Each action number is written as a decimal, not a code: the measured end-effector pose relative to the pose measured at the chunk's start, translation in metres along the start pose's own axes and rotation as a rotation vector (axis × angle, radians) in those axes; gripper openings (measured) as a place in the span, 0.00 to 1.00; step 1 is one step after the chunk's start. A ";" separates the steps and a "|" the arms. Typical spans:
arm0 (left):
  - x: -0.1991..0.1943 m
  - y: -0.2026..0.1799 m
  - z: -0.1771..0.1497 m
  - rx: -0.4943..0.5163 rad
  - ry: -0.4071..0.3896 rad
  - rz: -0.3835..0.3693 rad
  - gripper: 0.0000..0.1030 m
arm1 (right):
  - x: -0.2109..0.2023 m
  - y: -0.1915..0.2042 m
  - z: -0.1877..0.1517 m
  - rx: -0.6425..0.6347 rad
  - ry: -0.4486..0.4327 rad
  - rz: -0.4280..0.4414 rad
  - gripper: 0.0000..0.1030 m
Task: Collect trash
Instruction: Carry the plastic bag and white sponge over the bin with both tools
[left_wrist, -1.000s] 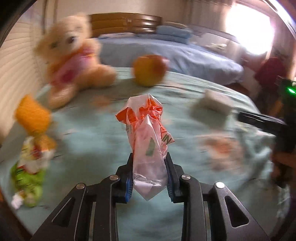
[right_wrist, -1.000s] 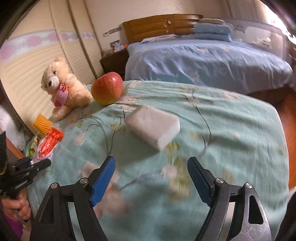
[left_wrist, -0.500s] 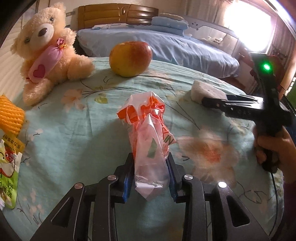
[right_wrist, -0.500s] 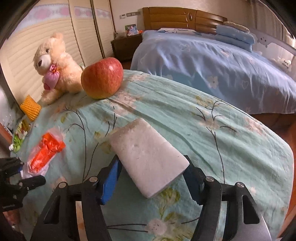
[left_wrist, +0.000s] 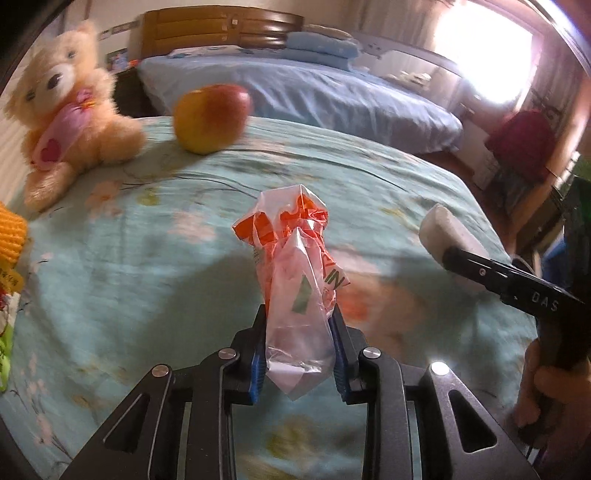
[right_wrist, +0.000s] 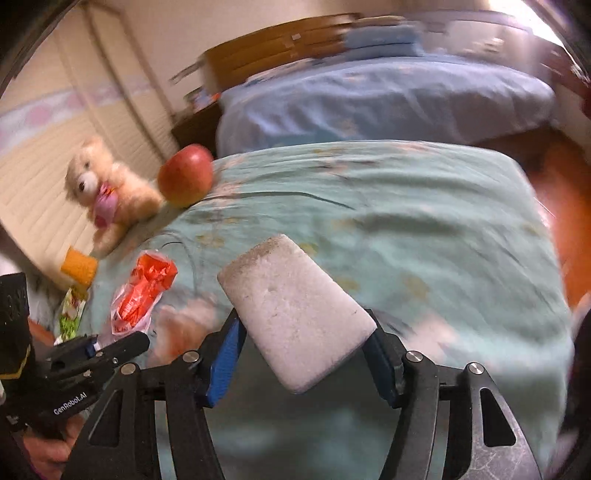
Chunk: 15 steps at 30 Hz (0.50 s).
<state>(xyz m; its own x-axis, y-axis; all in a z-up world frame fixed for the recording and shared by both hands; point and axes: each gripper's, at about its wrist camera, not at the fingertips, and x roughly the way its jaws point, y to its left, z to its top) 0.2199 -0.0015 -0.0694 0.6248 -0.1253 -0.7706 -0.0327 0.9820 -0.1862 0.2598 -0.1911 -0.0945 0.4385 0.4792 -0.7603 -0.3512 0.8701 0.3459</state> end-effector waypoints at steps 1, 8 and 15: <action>-0.001 -0.007 -0.002 0.020 0.002 -0.013 0.27 | -0.008 -0.004 -0.006 0.020 -0.013 -0.013 0.61; -0.006 -0.046 -0.009 0.131 0.017 -0.088 0.27 | -0.054 -0.031 -0.034 0.149 -0.091 -0.102 0.61; -0.007 -0.080 -0.015 0.217 0.014 -0.138 0.27 | -0.082 -0.044 -0.055 0.194 -0.126 -0.160 0.61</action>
<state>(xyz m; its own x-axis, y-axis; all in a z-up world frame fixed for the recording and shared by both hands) 0.2061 -0.0813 -0.0579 0.6005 -0.2612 -0.7557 0.2218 0.9625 -0.1564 0.1941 -0.2755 -0.0774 0.5790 0.3342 -0.7437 -0.1096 0.9358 0.3351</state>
